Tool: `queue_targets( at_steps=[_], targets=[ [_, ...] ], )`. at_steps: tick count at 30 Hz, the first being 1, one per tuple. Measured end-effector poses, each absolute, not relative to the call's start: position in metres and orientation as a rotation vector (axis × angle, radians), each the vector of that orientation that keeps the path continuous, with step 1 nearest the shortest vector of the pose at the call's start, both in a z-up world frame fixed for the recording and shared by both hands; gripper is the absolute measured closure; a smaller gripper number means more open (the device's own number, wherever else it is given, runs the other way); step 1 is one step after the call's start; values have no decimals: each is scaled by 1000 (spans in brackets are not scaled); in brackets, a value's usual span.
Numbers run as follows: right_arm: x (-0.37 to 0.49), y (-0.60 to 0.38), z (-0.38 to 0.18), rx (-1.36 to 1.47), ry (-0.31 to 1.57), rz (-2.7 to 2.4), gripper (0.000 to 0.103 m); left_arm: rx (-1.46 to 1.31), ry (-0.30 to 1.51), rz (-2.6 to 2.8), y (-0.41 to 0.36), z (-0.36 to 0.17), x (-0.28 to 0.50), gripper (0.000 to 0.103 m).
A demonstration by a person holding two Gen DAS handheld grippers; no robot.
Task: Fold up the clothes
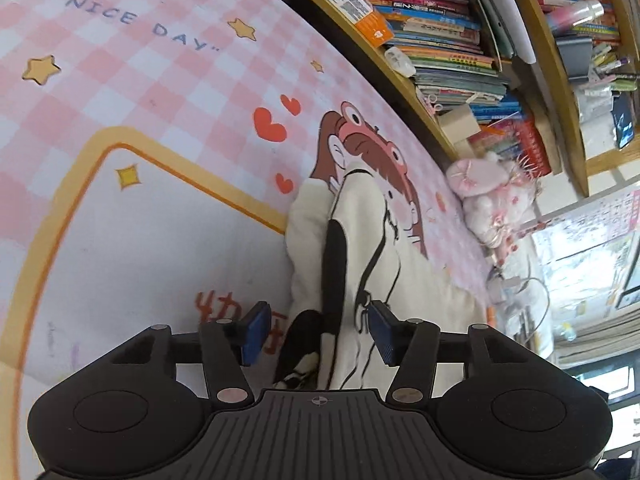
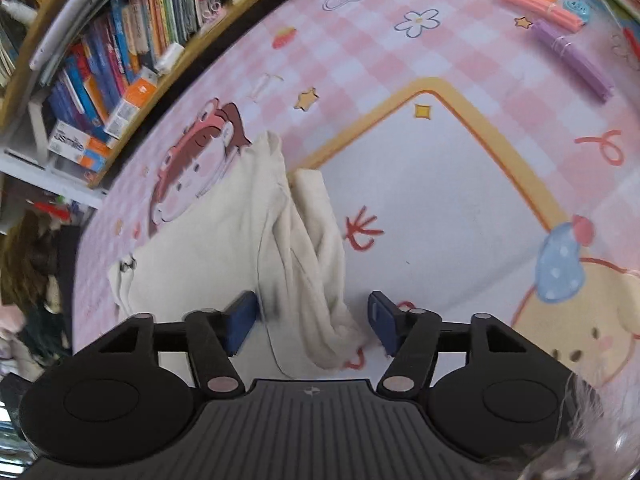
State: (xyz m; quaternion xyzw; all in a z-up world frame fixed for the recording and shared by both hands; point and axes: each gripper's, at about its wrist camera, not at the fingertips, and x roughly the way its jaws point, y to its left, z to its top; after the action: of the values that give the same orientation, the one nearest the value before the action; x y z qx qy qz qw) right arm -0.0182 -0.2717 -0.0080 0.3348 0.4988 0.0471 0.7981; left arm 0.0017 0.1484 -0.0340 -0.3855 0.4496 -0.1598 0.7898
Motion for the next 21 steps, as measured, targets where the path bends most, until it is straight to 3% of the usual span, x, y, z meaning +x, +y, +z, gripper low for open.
queue_targets(
  at_steps=[2, 4, 6, 9, 10, 13, 17, 21],
  targets=[
    [-14, -265, -8, 704, 1071, 125, 42, -852, 971, -355, 144, -36, 5, 51],
    [-12, -257, -7, 656, 1070, 137, 64, -841, 976, -364, 137, -36, 9, 53],
    [-13, -248, -5, 605, 1051, 129, 71, -777, 976, -357, 129, -31, 9, 57],
    [-21, -232, 8, 446, 968, 158, 83, -655, 939, -335, 118, -19, 2, 83],
    [-25, -226, 13, 381, 931, 175, 84, -625, 905, -337, 115, -13, -3, 84],
    [-38, -213, 24, 209, 838, 210, 85, -576, 850, -348, 111, -2, -11, 85],
    [-33, -225, 14, 291, 896, 198, 84, -645, 906, -357, 122, -14, -5, 81],
    [-26, -249, 2, 487, 978, 146, 64, -701, 938, -360, 127, -21, -3, 71]
  ],
)
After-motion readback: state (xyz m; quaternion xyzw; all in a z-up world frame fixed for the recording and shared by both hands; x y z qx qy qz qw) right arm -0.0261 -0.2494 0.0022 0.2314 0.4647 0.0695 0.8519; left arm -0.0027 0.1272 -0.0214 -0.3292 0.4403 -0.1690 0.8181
